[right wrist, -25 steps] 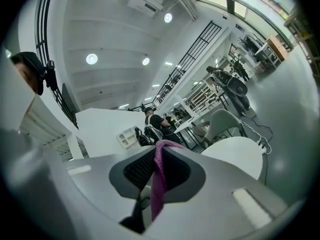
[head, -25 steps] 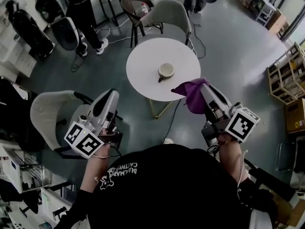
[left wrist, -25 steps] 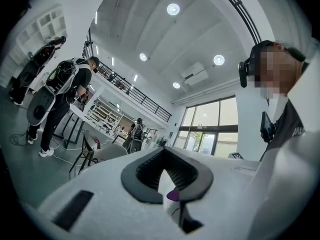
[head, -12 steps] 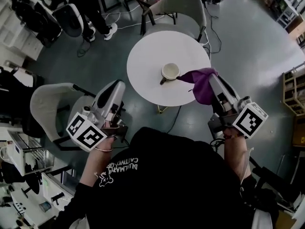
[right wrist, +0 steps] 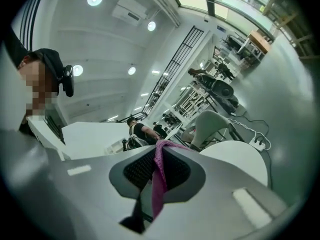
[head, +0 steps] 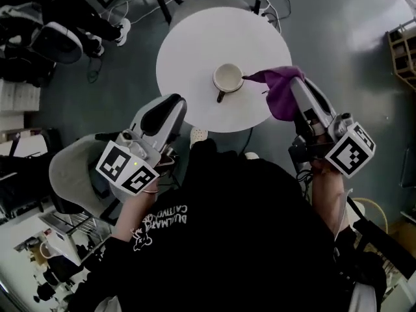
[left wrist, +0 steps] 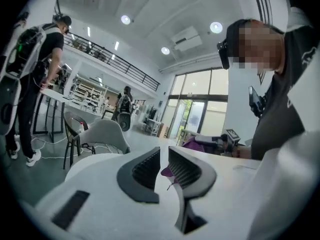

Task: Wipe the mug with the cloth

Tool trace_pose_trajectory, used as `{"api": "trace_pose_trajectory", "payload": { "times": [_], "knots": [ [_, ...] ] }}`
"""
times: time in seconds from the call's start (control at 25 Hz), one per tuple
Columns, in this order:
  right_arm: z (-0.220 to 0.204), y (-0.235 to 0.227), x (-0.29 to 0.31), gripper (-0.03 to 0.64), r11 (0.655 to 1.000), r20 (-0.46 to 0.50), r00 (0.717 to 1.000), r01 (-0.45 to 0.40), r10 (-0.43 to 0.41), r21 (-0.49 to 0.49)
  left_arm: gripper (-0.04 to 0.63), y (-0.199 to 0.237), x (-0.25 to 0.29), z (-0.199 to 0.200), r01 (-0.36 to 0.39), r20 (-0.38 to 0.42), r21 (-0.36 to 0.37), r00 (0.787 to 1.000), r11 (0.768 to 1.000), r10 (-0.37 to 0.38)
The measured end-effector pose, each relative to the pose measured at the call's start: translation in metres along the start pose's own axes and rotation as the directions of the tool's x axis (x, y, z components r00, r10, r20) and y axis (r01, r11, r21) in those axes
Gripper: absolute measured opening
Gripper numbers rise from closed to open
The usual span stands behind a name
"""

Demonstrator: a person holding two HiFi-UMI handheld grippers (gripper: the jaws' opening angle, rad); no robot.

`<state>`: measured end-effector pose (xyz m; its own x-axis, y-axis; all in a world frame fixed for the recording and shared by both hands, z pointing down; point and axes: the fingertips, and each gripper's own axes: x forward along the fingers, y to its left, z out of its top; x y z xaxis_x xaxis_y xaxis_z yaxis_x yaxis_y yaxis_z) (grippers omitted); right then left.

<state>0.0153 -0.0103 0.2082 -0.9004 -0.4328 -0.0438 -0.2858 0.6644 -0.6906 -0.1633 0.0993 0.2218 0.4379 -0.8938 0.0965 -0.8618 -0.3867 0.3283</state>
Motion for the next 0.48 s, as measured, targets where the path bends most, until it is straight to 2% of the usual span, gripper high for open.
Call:
{"api": "trace_pose_trajectory", "payload": {
  "times": [0.12, 0.2, 0.24, 0.32, 0.36, 0.4, 0.44, 0.48],
  "knots": [
    [-0.002, -0.028, -0.002, 0.040, 0.995, 0.030, 0.996, 0.083, -0.085, 0.051, 0.072, 0.007, 0.039, -0.029, 0.090, -0.144, 0.026, 0.986, 0.996, -0.086],
    [0.006, -0.053, -0.007, 0.040, 0.984, 0.050, 0.985, 0.158, -0.163, 0.083, 0.103, 0.006, 0.069, -0.056, 0.152, -0.257, 0.007, 0.955, 0.988, -0.145],
    [0.010, -0.066, -0.012, 0.040, 0.975, 0.062, 0.978, 0.193, -0.200, 0.106, 0.127, 0.002, 0.082, -0.075, 0.180, -0.325, -0.018, 0.929, 0.984, -0.176],
    [0.010, -0.088, -0.023, 0.040, 0.958, 0.073, 0.963, 0.245, -0.258, 0.147, 0.163, -0.003, 0.102, -0.119, 0.222, -0.466, -0.053, 0.857, 0.974, -0.221],
    [0.008, -0.096, -0.027, 0.040, 0.951, 0.070, 0.958, 0.264, -0.278, 0.158, 0.191, -0.002, 0.109, -0.141, 0.232, -0.526, -0.045, 0.821, 0.972, -0.220],
    [0.005, -0.103, -0.029, 0.040, 0.947, 0.065, 0.954, 0.278, -0.292, 0.163, 0.234, 0.002, 0.117, -0.158, 0.233, -0.572, -0.019, 0.795, 0.972, -0.202],
    [0.002, -0.109, -0.030, 0.040, 0.943, 0.059, 0.952, 0.289, -0.302, 0.166, 0.294, 0.008, 0.124, -0.172, 0.228, -0.601, 0.016, 0.781, 0.974, -0.173],
    [-0.001, -0.114, -0.032, 0.040, 0.939, 0.055, 0.949, 0.297, -0.311, 0.172, 0.337, 0.012, 0.131, -0.181, 0.219, -0.615, 0.047, 0.775, 0.975, -0.144]
  ]
}}
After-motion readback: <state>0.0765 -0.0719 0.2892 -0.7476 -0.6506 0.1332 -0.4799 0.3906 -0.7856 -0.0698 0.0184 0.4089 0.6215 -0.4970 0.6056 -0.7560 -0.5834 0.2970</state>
